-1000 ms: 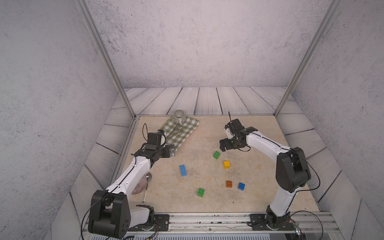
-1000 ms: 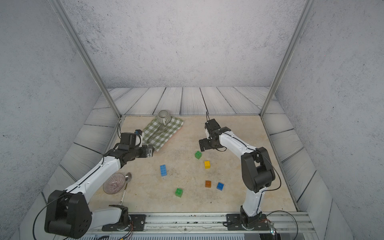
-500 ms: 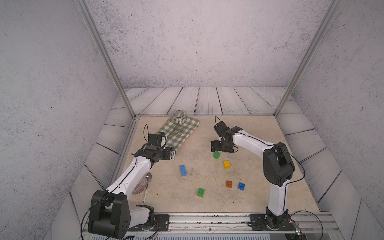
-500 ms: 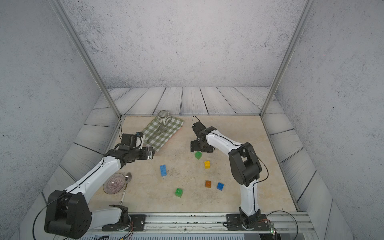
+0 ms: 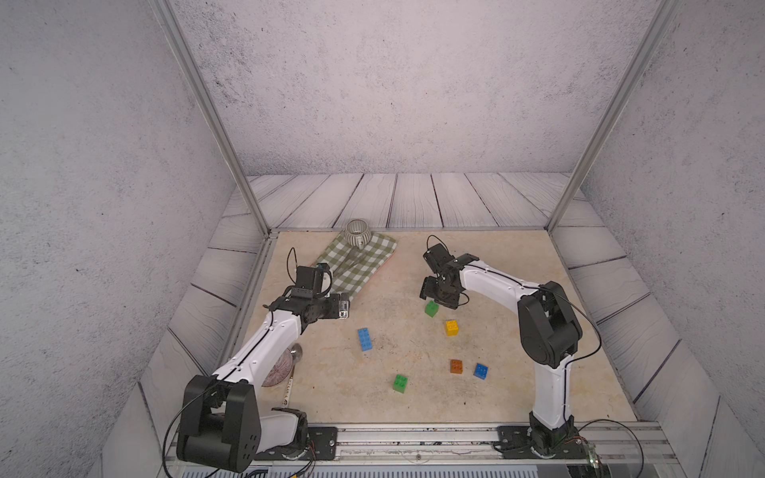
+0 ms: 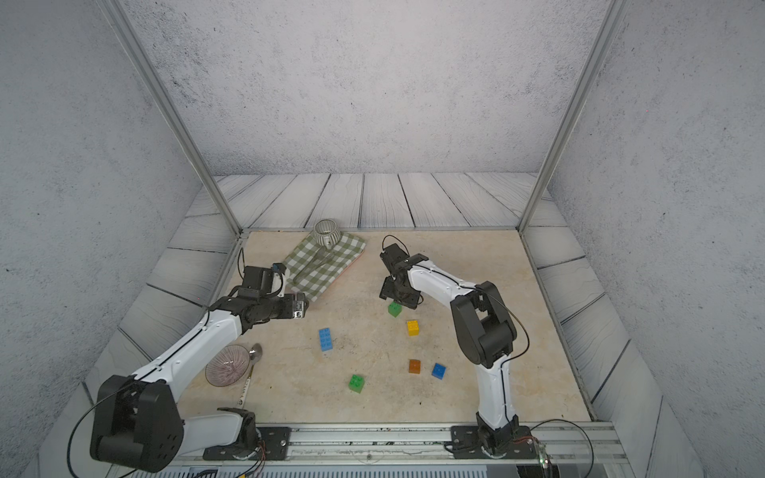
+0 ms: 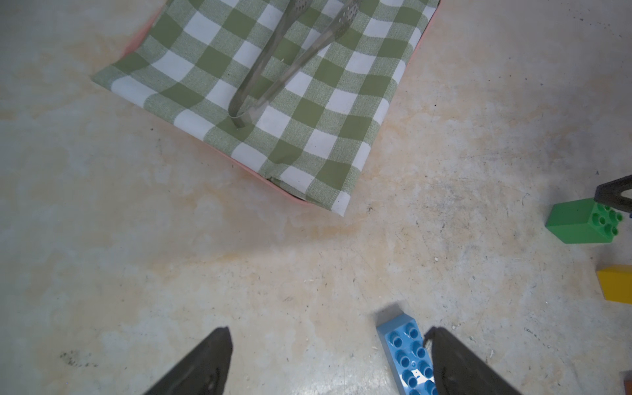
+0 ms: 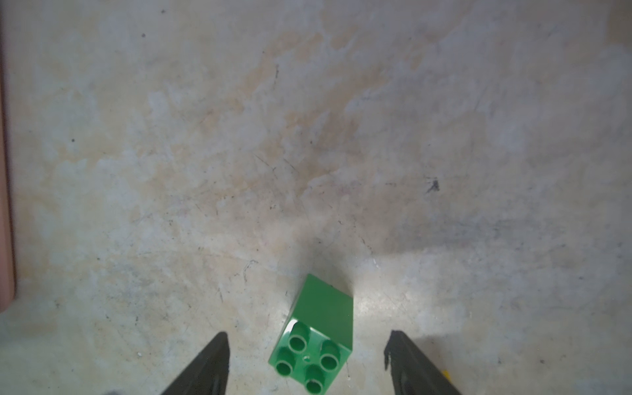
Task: Assemble the number 4 with lego
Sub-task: Move the lego brick at the center of the board.
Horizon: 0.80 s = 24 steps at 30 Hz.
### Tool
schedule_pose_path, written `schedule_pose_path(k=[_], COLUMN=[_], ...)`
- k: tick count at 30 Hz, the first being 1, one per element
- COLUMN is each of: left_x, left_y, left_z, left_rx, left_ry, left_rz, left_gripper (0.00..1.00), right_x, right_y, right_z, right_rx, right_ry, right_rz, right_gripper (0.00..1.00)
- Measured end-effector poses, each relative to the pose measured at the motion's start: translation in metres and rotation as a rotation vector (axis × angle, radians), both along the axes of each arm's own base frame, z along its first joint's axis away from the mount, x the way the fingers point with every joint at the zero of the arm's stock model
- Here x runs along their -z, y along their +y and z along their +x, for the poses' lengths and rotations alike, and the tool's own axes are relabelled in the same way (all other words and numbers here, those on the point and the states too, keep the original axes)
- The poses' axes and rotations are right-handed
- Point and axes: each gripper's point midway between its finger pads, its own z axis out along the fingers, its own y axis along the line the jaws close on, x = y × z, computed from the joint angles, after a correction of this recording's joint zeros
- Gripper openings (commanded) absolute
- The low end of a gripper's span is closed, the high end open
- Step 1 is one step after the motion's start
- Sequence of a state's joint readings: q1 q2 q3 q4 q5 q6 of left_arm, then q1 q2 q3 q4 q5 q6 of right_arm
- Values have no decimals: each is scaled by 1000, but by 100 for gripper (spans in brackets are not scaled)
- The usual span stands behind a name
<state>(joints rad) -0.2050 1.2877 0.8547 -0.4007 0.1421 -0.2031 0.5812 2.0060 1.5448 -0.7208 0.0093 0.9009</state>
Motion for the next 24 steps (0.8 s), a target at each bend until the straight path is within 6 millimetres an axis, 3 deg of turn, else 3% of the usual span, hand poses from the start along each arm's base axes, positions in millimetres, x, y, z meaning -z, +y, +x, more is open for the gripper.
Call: schedule_pose_path(k=[10,24], left_x=[5,9], left_y=[0,2], left_z=[0,0], left_rx=[-1,-9], left_ry=[15,25], left_rz=[3,17], left_gripper=[93,93], right_x=[21,25], right_y=[7,8], right_z=[-5,-7], right_rx=[23,11], right_ry=[37,45], right_rz=[-1,-10], right_gripper=[65,33])
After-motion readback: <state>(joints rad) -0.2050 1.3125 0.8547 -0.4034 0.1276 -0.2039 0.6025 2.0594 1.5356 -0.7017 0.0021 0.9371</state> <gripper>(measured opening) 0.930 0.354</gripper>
